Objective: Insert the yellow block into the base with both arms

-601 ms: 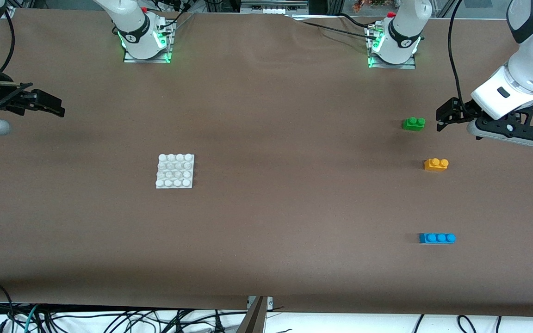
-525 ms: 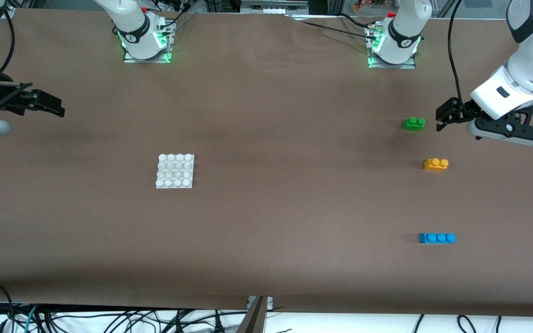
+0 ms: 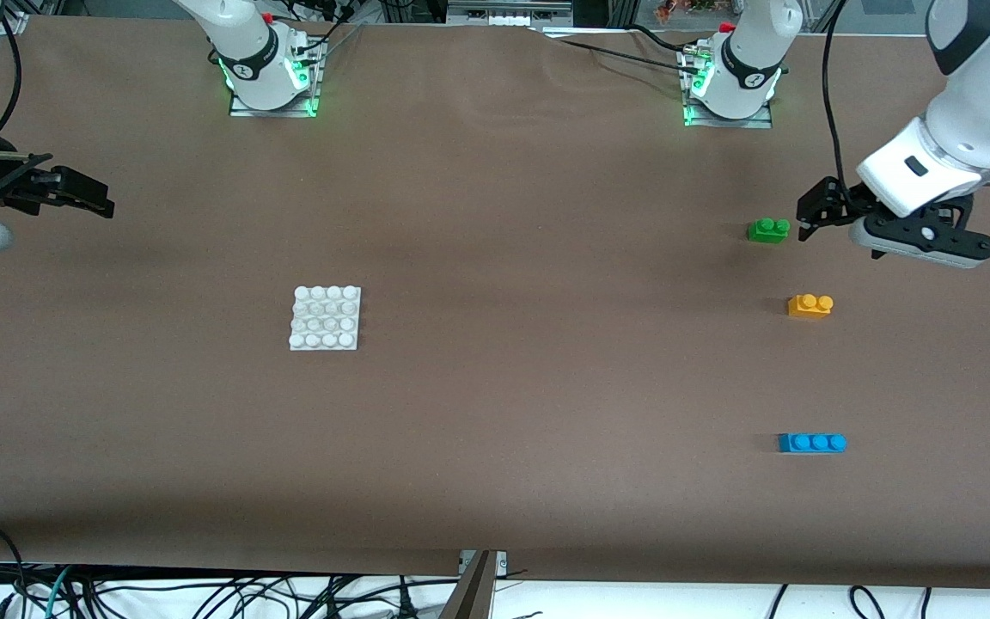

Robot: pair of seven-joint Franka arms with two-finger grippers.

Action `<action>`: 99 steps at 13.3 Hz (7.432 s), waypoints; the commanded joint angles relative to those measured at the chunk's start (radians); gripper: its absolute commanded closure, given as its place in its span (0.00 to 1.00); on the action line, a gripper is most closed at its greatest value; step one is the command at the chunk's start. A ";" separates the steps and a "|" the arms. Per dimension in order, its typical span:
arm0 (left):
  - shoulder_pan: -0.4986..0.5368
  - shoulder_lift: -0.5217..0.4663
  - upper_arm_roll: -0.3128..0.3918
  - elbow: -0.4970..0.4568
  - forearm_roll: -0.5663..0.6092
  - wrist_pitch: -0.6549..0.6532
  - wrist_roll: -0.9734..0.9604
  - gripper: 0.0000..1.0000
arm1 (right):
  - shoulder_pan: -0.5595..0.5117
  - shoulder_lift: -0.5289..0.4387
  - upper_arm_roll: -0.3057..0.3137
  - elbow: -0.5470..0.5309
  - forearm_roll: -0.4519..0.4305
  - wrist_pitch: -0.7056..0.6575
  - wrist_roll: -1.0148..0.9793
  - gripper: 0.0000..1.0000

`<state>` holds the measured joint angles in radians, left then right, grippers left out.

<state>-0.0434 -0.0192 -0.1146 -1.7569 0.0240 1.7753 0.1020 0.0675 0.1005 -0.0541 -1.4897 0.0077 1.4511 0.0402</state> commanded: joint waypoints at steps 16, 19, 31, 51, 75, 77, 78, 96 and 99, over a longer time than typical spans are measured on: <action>0.039 0.028 -0.020 0.077 0.004 -0.095 -0.062 0.00 | -0.011 -0.021 0.003 -0.021 0.018 0.009 -0.037 0.00; 0.040 0.028 -0.019 0.077 0.004 -0.099 -0.062 0.00 | -0.011 -0.021 0.003 -0.021 0.018 0.009 -0.037 0.00; 0.060 0.051 -0.019 0.108 -0.044 -0.099 -0.050 0.00 | -0.009 -0.018 0.005 -0.030 0.055 0.032 -0.037 0.00; 0.062 0.051 -0.019 0.105 -0.045 -0.105 -0.050 0.00 | 0.000 0.010 0.161 -0.495 0.071 0.593 0.251 0.00; 0.062 0.051 -0.019 0.106 -0.042 -0.119 -0.047 0.00 | 0.069 0.350 0.175 -0.742 0.069 1.402 0.274 0.00; 0.062 0.051 -0.019 0.108 -0.042 -0.119 -0.048 0.00 | 0.068 0.361 0.172 -0.741 0.069 1.414 0.271 0.01; 0.062 0.051 -0.022 0.108 -0.042 -0.119 -0.048 0.00 | 0.068 0.369 0.172 -0.741 0.069 1.423 0.271 0.05; 0.066 0.056 -0.020 0.114 -0.041 -0.123 -0.051 0.00 | 0.081 0.409 0.180 -0.735 0.069 1.476 0.296 0.38; 0.066 0.056 -0.024 0.114 -0.041 -0.125 -0.051 0.00 | 0.117 0.409 0.178 -0.725 0.069 1.476 0.349 0.38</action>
<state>0.0166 0.0230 -0.1333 -1.6764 0.0016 1.6761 0.0448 0.1466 0.4698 0.1176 -2.2248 0.0679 2.8950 0.3416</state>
